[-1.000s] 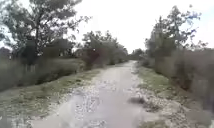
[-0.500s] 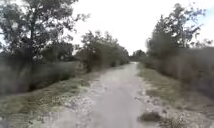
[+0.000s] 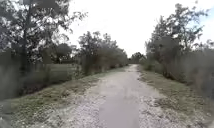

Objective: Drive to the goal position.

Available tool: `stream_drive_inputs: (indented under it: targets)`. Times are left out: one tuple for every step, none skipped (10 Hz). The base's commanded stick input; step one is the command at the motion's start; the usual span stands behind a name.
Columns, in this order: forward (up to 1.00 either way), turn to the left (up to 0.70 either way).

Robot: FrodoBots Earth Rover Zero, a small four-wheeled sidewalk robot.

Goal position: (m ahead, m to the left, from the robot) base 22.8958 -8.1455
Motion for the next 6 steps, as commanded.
stream_drive_inputs:
  targets:
    - [0.70,0.00]
    - [0.70,0.00]
    - [0.70,0.00]
    - [0.70,0.00]
    - [0.70,0.00]
    - [0.70,-0.35]
